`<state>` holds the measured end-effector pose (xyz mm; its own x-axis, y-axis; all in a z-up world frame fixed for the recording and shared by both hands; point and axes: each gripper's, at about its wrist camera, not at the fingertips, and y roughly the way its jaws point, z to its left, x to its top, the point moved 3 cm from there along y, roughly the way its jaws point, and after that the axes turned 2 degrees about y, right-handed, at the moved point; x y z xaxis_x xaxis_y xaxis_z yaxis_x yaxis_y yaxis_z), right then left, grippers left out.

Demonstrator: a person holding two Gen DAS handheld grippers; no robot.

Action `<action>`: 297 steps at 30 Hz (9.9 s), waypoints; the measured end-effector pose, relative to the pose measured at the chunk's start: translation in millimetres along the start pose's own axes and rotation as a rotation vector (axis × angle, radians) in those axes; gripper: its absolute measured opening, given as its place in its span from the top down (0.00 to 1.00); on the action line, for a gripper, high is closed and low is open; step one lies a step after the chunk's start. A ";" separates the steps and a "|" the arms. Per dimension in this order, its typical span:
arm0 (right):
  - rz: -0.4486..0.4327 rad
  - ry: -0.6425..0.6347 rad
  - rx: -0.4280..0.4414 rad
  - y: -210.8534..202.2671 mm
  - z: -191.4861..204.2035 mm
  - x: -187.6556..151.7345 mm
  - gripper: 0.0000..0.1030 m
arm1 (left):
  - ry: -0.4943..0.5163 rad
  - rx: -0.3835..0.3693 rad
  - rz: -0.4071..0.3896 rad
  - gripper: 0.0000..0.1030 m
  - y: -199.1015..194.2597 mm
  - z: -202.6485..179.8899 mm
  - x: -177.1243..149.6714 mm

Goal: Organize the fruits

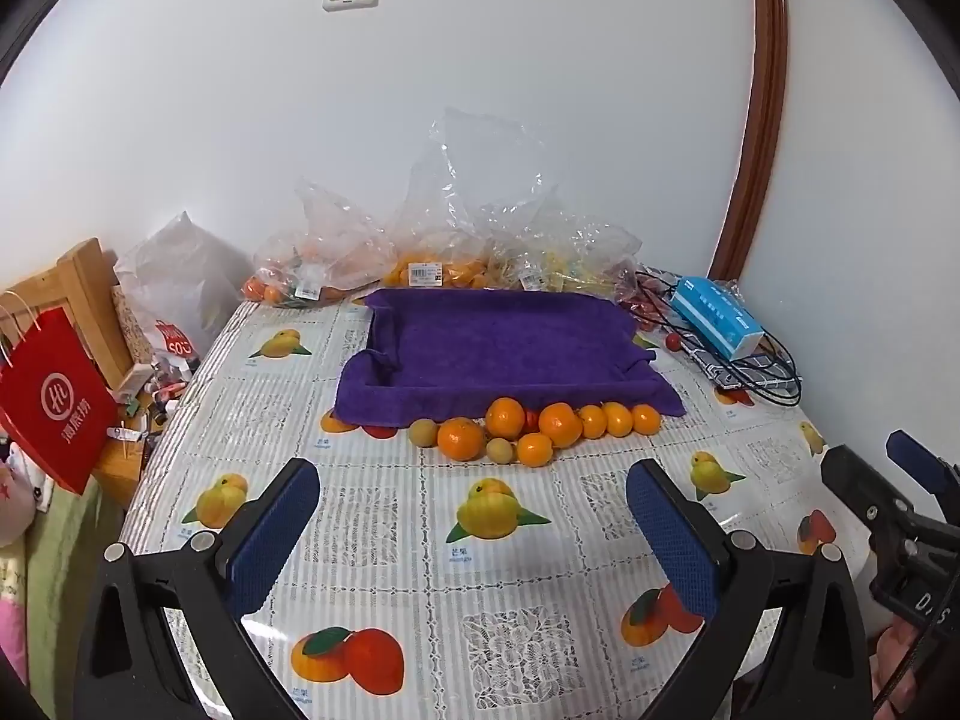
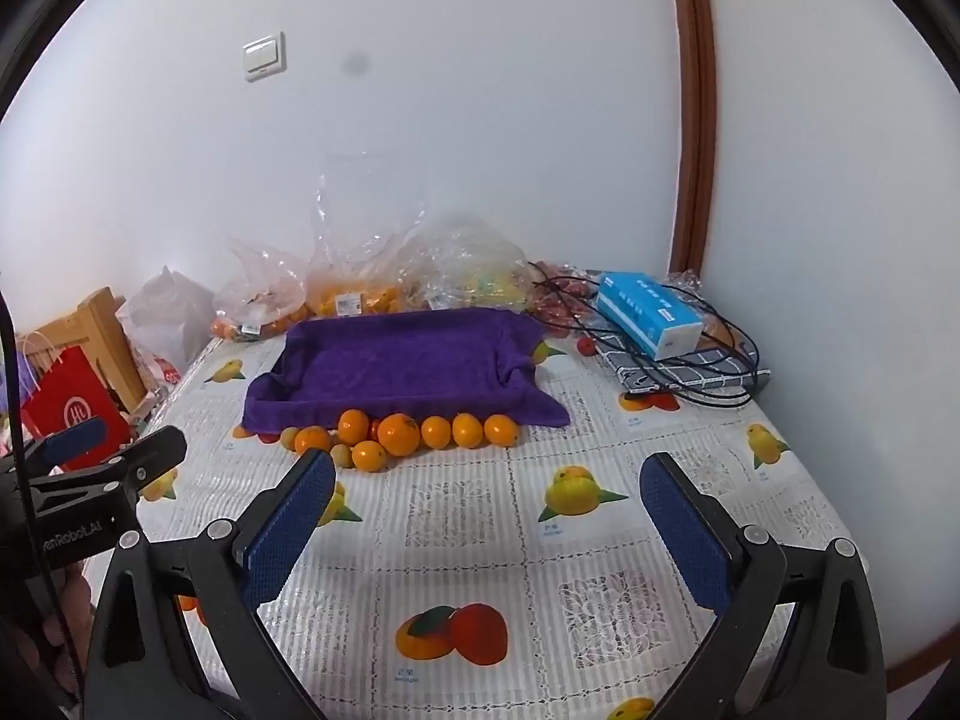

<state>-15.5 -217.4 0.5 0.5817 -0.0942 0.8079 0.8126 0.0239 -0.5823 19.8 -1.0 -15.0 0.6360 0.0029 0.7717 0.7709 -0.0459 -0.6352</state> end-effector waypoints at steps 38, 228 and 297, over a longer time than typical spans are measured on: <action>0.034 -0.027 0.024 24.1 0.6 -10.5 0.02 | -0.020 0.004 -0.004 0.00 9.0 15.1 -5.9; 0.223 0.006 0.094 257.3 -23.8 -33.6 0.68 | -0.097 -0.052 0.145 0.25 201.4 64.0 -4.9; 0.007 -0.061 0.224 242.5 40.7 85.7 0.68 | -0.060 -0.058 -0.014 0.74 237.6 34.7 80.3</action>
<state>232.9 -179.2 -67.7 0.5828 -0.0335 0.8120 0.7924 0.2450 -0.5586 255.1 23.0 -105.0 0.6276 0.0636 0.7760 0.7775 -0.1035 -0.6203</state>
